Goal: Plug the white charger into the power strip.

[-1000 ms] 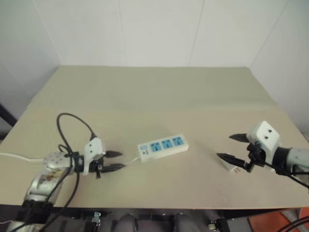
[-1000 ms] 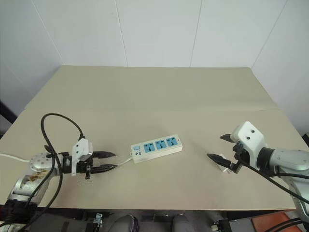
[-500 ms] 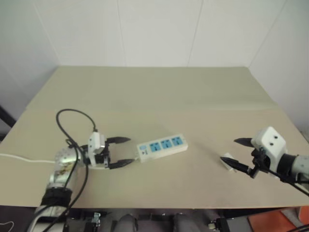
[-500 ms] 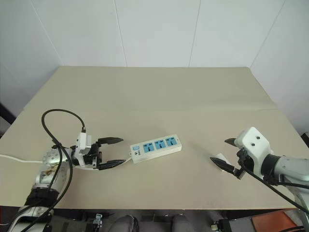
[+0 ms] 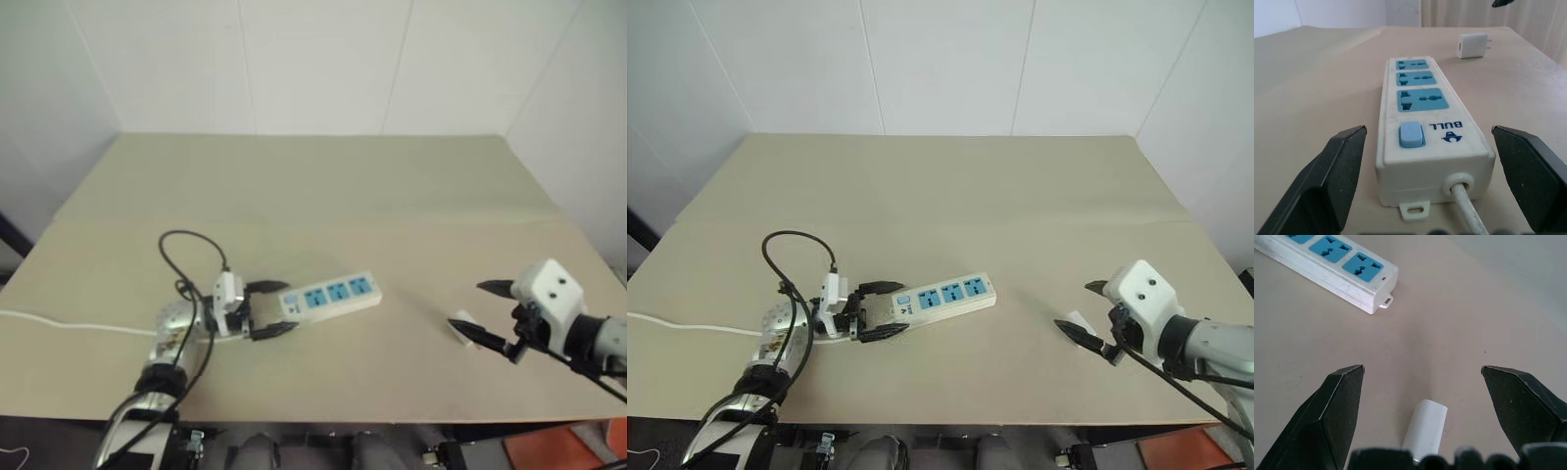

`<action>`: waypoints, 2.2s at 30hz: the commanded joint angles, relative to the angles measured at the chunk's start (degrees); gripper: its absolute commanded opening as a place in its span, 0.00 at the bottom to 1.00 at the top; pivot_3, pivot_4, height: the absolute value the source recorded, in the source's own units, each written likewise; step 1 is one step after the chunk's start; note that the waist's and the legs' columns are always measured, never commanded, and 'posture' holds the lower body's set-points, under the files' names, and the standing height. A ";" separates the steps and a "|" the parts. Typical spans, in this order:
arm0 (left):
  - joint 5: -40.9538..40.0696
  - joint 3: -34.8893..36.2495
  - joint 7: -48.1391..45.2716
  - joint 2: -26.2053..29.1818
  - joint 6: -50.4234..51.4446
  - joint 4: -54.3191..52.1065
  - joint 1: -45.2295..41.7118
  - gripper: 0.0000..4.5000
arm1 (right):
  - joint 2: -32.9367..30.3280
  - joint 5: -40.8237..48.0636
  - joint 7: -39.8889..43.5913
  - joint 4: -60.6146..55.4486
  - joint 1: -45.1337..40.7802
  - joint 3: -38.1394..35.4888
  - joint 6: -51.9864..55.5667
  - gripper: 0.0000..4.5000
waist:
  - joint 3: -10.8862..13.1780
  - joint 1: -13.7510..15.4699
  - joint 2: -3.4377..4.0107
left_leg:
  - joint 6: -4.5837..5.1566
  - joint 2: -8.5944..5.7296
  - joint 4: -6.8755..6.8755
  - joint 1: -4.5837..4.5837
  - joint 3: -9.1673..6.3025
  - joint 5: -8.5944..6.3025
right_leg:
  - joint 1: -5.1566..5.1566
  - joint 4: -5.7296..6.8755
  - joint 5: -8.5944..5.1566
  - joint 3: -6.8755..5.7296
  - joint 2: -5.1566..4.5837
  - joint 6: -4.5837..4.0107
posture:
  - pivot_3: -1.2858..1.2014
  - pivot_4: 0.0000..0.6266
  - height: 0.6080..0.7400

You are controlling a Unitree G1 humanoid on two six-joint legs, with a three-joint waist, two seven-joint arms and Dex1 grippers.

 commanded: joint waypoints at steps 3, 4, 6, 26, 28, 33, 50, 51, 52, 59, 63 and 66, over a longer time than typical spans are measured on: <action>2.74 -0.69 2.54 -1.21 -4.17 3.48 -1.89 0.99 | 0.06 0.01 -1.19 -2.67 0.20 -2.82 0.64 1.00 | -0.01 0.00 0.01 | 0.00 0.00 0.00 0.05 -0.01 0.00 | 0.03 0.02 0.00 0.00 0.00 0.00 | 0.52 0.24 1.00; 3.06 -0.84 3.11 -1.54 -4.06 3.65 -2.13 0.99 | 0.12 0.02 -1.30 -2.76 0.23 -2.85 0.74 1.00 | -0.02 0.01 0.01 | 0.00 0.00 0.00 0.06 -0.01 0.00 | 0.05 0.02 0.00 0.00 0.00 0.01 | 0.52 0.24 1.00; 3.64 -1.13 3.89 -1.90 -3.74 3.89 -2.47 0.99 | 0.14 -0.05 -1.55 -2.93 0.39 -2.89 0.81 1.00 | -0.02 0.05 0.01 | 0.00 -0.01 0.00 0.06 -0.01 0.00 | 0.06 0.02 0.00 0.00 0.00 0.01 | 0.52 0.24 1.00; 4.92 -3.71 -0.34 0.19 0.18 -0.19 -2.29 0.73 | -23.04 8.60 4.58 2.18 -21.20 10.70 25.52 1.00 | -0.07 -0.13 0.11 | 0.00 0.04 -0.02 0.06 -0.06 0.00 | 0.05 -0.03 0.01 -0.04 0.03 0.00 | 0.52 0.24 1.00; 5.35 -3.96 -0.30 0.20 -0.88 1.04 -3.28 0.73 | -25.35 9.21 6.06 4.61 -32.55 20.33 31.87 1.00 | -0.07 -0.07 0.11 | 0.00 0.04 -0.02 0.03 -0.05 0.00 | 0.02 -0.08 0.01 -0.05 0.00 0.00 | 0.52 0.24 1.00; 5.12 -4.13 0.18 -0.78 -2.04 3.13 -5.49 0.73 | -21.94 4.30 8.96 9.99 -56.27 43.82 42.30 1.00 | -0.06 0.09 0.11 | 0.00 0.03 -0.02 -0.13 -0.07 0.00 | -0.15 -0.10 0.03 -0.07 -0.01 -0.04 | 0.52 0.24 1.00; 5.64 -6.28 0.37 -2.54 -2.20 0.50 -1.96 0.73 | -9.16 -2.42 5.76 31.90 -67.65 61.92 49.34 1.00 | -0.20 0.56 0.34 | 0.01 -0.05 0.28 -0.90 -0.13 0.01 | -0.93 0.15 0.07 -0.11 -0.06 -0.06 | 0.52 0.24 1.00; 5.70 -6.36 0.44 -2.60 -2.22 0.43 -1.98 0.73 | -8.85 -2.18 5.90 32.14 -67.63 61.84 49.53 1.00 | -0.20 0.56 0.35 | 0.01 -0.04 0.28 -0.89 -0.13 0.01 | -0.93 0.16 0.07 -0.11 -0.06 -0.06 | 0.52 0.24 1.00; 5.67 -6.39 0.48 -2.66 -2.08 0.36 -2.09 0.73 | -8.63 -2.10 5.92 32.25 -67.72 61.95 49.69 1.00 | -0.21 0.56 0.37 | 0.01 -0.05 0.28 -0.89 -0.14 0.01 | -0.93 0.18 0.07 -0.11 -0.06 -0.06 | 0.52 0.24 1.00; 5.61 -6.66 0.60 -2.84 -2.09 0.75 -2.66 0.73 | -8.61 -2.24 5.50 33.04 -66.71 62.83 50.35 1.00 | -0.22 0.66 0.38 | 0.01 -0.06 0.30 -0.91 -0.14 0.01 | -0.93 0.18 0.07 -0.11 -0.07 -0.06 | 0.52 0.24 1.00; 5.87 -6.82 0.69 -2.98 -2.53 1.36 -2.74 0.73 | -9.18 -1.71 5.41 33.09 -64.91 62.01 50.80 1.00 | -0.22 0.75 0.38 | 0.01 -0.06 0.31 -0.91 -0.14 0.01 | -0.92 0.18 0.07 -0.12 -0.07 -0.06 | 0.52 0.24 1.00; 5.99 -6.91 0.69 -3.05 -2.82 1.70 -2.75 0.73 | -9.12 -1.64 5.05 32.90 -63.96 61.41 51.12 1.00 | -0.22 0.75 0.39 | 0.01 -0.06 0.32 -0.91 -0.15 0.01 | -0.92 0.18 0.07 -0.12 -0.07 -0.06 | 0.52 0.24 1.00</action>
